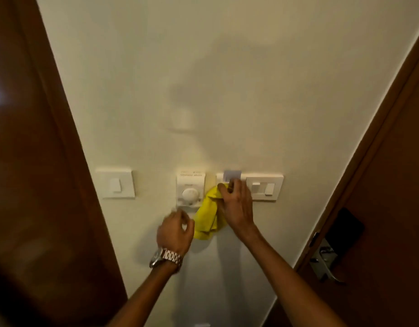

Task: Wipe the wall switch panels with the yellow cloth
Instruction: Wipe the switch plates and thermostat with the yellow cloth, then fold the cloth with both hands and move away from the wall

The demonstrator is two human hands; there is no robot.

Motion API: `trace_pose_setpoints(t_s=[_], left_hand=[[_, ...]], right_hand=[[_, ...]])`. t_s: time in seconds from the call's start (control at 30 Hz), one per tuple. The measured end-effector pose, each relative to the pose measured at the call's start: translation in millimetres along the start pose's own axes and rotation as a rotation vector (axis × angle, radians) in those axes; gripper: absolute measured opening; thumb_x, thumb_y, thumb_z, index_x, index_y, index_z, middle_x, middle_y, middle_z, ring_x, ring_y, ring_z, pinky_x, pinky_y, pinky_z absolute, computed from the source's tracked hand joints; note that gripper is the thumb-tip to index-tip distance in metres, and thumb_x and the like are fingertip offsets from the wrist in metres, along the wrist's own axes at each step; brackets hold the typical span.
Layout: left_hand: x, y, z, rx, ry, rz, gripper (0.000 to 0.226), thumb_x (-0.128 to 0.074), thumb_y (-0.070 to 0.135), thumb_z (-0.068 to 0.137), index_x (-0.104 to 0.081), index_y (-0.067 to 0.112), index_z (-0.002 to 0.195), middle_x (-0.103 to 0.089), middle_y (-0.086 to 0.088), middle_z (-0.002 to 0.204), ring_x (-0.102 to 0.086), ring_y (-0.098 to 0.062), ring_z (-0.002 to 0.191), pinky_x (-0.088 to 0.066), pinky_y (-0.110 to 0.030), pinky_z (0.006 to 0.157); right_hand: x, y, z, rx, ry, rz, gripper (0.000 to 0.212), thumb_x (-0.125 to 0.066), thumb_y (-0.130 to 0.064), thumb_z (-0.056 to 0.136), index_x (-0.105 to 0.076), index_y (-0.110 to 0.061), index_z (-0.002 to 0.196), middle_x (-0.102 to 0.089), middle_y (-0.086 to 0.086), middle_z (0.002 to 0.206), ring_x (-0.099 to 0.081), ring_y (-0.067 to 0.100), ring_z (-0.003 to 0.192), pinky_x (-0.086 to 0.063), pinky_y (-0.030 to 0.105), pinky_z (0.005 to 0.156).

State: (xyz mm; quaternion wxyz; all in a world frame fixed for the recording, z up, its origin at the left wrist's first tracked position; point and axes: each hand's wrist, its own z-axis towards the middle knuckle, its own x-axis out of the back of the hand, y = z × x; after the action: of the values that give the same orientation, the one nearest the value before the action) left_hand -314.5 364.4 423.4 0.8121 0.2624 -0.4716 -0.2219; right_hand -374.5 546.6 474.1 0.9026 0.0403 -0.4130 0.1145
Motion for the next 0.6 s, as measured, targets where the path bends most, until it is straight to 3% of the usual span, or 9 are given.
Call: trace_pose_setpoints(t_s=[0.07,0.13,0.2,0.27,0.37,0.43,0.53,0.6], left_hand=[[-14.5,-60.3,-37.6,0.241,-0.208,-0.068,0.011,-0.076,0.024,0.095,-0.071,0.018,0.102,-0.073,0.0,0.101,-0.072,-0.028,0.101,-0.055,-0.037,0.079],[-38.7,-75.1,-54.5,0.224,-0.332,-0.098,0.048,-0.083,0.031,0.093,-0.063,0.017,0.134,-0.068,-0.002,0.129,-0.065,-0.026,0.123,-0.054,-0.035,0.096],[-36.7,-106.7,-69.8,0.259,-0.407,-0.15,0.095,-0.091,0.04,0.086,-0.038,0.013,0.16,-0.046,-0.004,0.158,-0.045,-0.026,0.146,-0.043,-0.039,0.119],[-34.2,-113.5,-77.8,0.193,-0.431,-0.187,0.113,-0.097,0.039,0.079,-0.03,0.009,0.164,-0.033,-0.007,0.168,-0.033,-0.025,0.153,-0.032,-0.042,0.127],[-7.3,-149.4,-106.0,0.242,-0.548,-0.249,0.08,-0.092,0.031,0.086,-0.053,0.003,0.15,-0.053,-0.015,0.156,-0.05,-0.031,0.145,-0.043,-0.04,0.118],[18.2,-210.7,-147.7,0.367,-0.655,-0.228,0.063,-0.082,0.027,0.096,-0.058,-0.004,0.145,-0.066,-0.019,0.142,-0.063,-0.035,0.133,-0.049,-0.034,0.106],[51.9,-303.7,-222.5,0.509,-0.732,-0.133,0.059,-0.072,0.023,0.106,-0.047,0.002,0.155,-0.057,-0.016,0.153,-0.058,-0.03,0.14,-0.041,-0.031,0.115],[68.5,-349.3,-258.5,0.531,-0.762,-0.106,0.056,-0.065,0.015,0.109,-0.042,0.008,0.159,-0.049,-0.012,0.161,-0.05,-0.027,0.147,-0.035,-0.029,0.12]], right_hand=[[-11.9,-31.2,-5.3,0.101,-0.121,-0.043,0.033,-0.08,-0.014,0.072,-0.071,-0.016,0.104,-0.065,0.018,0.118,-0.061,0.039,0.103,-0.051,0.042,0.081],[-9.1,-23.1,-25.0,0.168,-0.31,0.029,0.022,-0.076,-0.015,0.076,-0.068,-0.017,0.097,-0.067,0.012,0.111,-0.062,0.035,0.104,-0.046,0.04,0.083],[-28.4,-47.5,-52.3,0.254,-0.538,0.193,0.025,-0.076,-0.016,0.076,-0.058,-0.019,0.093,-0.065,0.006,0.093,-0.062,0.033,0.091,-0.043,0.038,0.073],[-21.7,-56.2,-71.4,0.229,-0.711,0.364,0.038,-0.079,-0.023,0.077,-0.05,-0.023,0.102,-0.063,-0.001,0.088,-0.062,0.027,0.084,-0.046,0.036,0.068],[-32.1,-90.6,-95.9,0.25,-0.833,0.612,0.051,-0.08,-0.029,0.084,-0.051,-0.025,0.127,-0.066,0.0,0.103,-0.062,0.018,0.094,-0.048,0.031,0.08],[-64.8,-138.9,-118.5,0.363,-1.026,0.6,0.047,-0.076,-0.03,0.091,-0.056,-0.017,0.131,-0.064,0.008,0.119,-0.06,0.022,0.109,-0.047,0.033,0.09],[-126.4,-225.0,-169.7,0.627,-1.319,0.412,0.037,-0.069,-0.025,0.094,-0.057,-0.011,0.127,-0.06,0.016,0.125,-0.057,0.033,0.118,-0.047,0.041,0.093],[-155.0,-273.4,-202.4,0.777,-1.361,0.313,0.04,-0.065,-0.026,0.095,-0.055,-0.014,0.131,-0.058,0.014,0.132,-0.054,0.034,0.124,-0.046,0.043,0.094]])
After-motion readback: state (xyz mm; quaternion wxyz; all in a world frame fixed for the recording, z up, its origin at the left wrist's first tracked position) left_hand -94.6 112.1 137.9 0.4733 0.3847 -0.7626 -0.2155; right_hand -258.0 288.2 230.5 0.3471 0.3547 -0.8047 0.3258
